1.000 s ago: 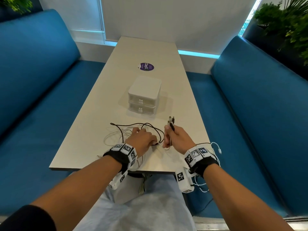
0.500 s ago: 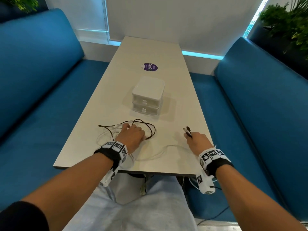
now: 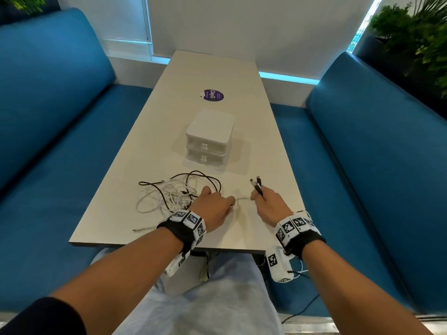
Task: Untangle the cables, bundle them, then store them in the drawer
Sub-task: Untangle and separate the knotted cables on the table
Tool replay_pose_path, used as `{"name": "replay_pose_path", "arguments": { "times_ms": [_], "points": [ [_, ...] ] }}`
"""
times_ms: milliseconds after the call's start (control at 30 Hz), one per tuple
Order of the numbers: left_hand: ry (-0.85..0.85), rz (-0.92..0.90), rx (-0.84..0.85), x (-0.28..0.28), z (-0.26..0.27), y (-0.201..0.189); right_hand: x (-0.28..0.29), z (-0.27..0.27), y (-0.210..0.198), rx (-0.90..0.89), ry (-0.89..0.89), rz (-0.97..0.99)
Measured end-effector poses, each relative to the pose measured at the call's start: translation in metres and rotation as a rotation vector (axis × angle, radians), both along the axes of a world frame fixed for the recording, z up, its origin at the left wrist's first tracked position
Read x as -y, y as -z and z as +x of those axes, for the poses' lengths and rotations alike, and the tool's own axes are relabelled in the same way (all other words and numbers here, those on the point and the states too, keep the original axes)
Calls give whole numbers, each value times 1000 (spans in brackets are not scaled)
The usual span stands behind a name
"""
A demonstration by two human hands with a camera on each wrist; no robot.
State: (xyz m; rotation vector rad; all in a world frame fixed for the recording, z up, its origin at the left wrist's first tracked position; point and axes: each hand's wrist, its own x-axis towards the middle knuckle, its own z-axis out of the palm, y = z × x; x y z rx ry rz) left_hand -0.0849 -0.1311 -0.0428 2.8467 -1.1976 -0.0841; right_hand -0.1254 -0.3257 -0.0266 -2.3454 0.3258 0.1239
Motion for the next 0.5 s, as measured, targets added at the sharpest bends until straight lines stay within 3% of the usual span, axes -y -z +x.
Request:
{"name": "replay_pose_path", "arguments": {
  "times_ms": [133,233,367,500],
  "points": [
    [35,-50,-54,9,1,-7,-13,-4,1,98,-131,17],
    [26,-131,-87,11,2,-10,-18,-5,-2,35,-195,-6],
    [-12,-200,-171,7,2,-10,-19,-8,-5,-70,-160,159],
    [-98,-132,-195,-2,6,-13,-8,-6,2,-71,-176,-134]
  ]
}}
